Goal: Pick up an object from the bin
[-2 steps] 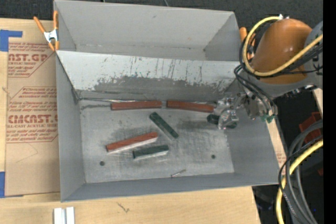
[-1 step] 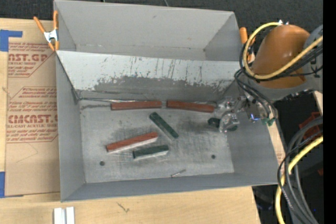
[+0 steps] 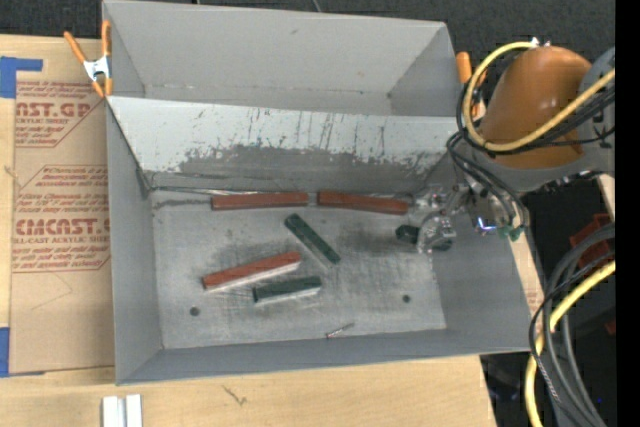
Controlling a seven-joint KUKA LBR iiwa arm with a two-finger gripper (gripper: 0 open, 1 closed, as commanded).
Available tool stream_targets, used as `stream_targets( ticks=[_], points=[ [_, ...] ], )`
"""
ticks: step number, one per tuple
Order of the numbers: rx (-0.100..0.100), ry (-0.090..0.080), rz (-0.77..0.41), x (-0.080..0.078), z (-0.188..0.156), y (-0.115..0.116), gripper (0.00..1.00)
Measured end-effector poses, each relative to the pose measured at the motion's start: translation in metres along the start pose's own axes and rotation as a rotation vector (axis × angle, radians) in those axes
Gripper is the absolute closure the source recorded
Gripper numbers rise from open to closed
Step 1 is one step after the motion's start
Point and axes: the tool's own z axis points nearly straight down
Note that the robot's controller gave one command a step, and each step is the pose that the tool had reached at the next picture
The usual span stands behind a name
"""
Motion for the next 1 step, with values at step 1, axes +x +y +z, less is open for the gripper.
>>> stream_targets(
  ticks=[1],
  points=[
    [0.001,-0.004,-0.002,-0.0092,-0.0700,0.0069,1.00]
  ],
)
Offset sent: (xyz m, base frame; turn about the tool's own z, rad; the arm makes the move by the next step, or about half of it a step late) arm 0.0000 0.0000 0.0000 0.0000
